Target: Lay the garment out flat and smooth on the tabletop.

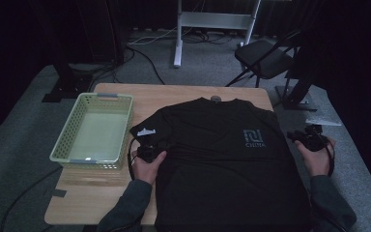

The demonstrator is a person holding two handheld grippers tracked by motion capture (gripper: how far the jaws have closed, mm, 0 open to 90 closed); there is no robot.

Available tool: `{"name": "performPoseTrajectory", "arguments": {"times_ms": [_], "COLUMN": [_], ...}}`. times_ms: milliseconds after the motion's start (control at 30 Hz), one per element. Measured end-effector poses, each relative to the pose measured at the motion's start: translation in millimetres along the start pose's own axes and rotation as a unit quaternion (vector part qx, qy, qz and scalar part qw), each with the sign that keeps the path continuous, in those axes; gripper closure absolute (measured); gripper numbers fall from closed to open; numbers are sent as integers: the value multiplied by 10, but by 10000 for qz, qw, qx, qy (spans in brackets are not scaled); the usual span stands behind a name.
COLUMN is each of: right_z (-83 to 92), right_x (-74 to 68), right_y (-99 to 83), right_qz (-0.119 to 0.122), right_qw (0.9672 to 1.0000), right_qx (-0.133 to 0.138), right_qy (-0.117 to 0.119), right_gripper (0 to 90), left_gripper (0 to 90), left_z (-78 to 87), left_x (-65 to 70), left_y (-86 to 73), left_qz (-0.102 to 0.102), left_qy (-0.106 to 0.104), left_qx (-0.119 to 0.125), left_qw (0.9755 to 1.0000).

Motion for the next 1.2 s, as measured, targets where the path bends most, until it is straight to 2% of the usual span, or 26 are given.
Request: {"name": "performPoseTrajectory", "arguments": {"times_ms": [233,400,433,600,633,700,800,867,1000,1133,1200], "right_z": [-328,-377,-374,-366,-349,-287,-117,38,326,612,685], "right_x": [-83,-129,-134,-134,-143,-159,-209,-245,-295,-283,-252], "right_y": [-200,-284,-300,-306,-311,-332,-397,-453,-557,-713,-777], "right_qz": [18,224,259,201,176,99,55,85,137,116,116], "right_qw": [9993,9987,9989,9991,9992,9997,10000,9998,9991,9983,9983], "right_qx": [-365,-460,-388,-352,-331,-202,19,141,351,528,548], "right_qy": [66,-56,-75,-148,-164,-86,57,125,217,233,156], "right_gripper": [590,580,579,558,554,536,517,508,490,482,480], "left_gripper": [463,463,464,464,465,464,447,444,440,439,439], "left_z": [1,0,-1,3,15,48,173,268,400,433,430], "left_x": [2,5,8,21,37,79,137,156,143,100,63], "left_y": [0,1,1,-2,-4,-1,14,2,-30,-45,-53], "left_qz": [-5,-52,-59,-132,-229,-409,-651,-732,-710,-581,-447], "left_qy": [-3,23,33,78,198,444,772,1021,1290,1355,1401], "left_qx": [-11,-28,-27,-47,-106,-79,240,419,650,691,631], "left_qw": [10000,10000,10000,9999,9995,9981,9946,9912,9870,9866,9871]}}
Point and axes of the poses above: each handheld gripper's, and its own axes: z roughly backward along the jaws, y roughly out of its top, x roughly to its right, the point moved 3 cm from there along -z, roughly forward along the jaws, and after that the axes turned 8 degrees about -z, right-handed, at the moved point
